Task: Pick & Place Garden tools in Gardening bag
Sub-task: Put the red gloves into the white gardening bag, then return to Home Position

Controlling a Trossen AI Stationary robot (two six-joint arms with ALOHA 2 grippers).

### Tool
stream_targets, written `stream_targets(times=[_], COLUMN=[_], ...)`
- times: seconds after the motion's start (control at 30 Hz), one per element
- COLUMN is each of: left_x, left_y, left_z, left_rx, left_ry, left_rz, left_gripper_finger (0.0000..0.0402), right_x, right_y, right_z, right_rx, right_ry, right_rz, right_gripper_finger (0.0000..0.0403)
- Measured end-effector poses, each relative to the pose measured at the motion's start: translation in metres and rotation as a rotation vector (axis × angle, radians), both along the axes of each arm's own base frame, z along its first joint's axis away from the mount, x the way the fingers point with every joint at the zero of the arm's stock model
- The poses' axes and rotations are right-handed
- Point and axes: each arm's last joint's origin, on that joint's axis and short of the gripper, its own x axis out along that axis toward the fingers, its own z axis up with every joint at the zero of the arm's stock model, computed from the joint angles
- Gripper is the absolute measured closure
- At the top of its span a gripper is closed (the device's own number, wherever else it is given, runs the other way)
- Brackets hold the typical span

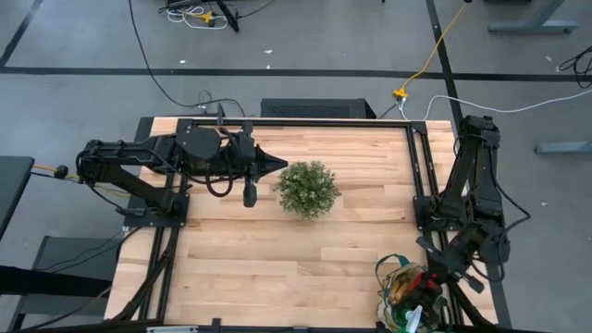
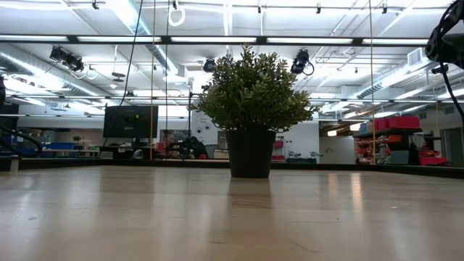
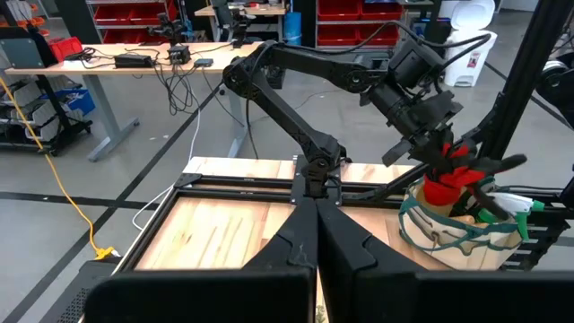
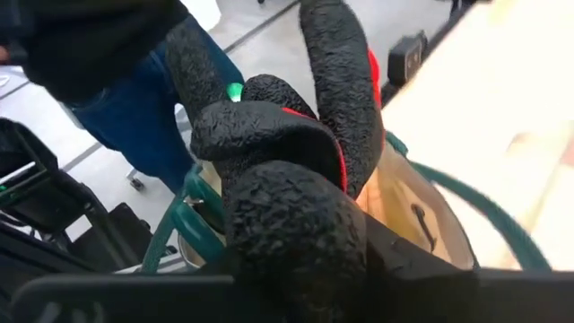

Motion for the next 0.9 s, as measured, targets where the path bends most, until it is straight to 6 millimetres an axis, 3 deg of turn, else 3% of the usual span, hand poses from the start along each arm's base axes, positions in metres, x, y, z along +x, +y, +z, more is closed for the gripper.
stream_targets(times=[0.57,0.73,0.9], left_x=[0.000,0.000,0.000], left_y=[0.000,0.000,0.000], left_z=[0.000,0.000,0.000], left_rx=[0.000,-0.019,-0.036], left_ry=[0.000,-0.003,-0.005], left_rz=[-0.001,-0.007,-0.003], left_gripper_finger=[0.0400,0.0400,0.0400], right_x=[0.000,0.000,0.002], right_y=[-0.002,-0.009,-0.022], right_z=[-0.001,0.005,0.015], right_rx=[0.006,0.041,0.070], right_ry=[0.025,-0.007,-0.095], right_rz=[-0.029,-0.075,-0.191], right_gripper_finger=[0.0172,0.0161,0.0182])
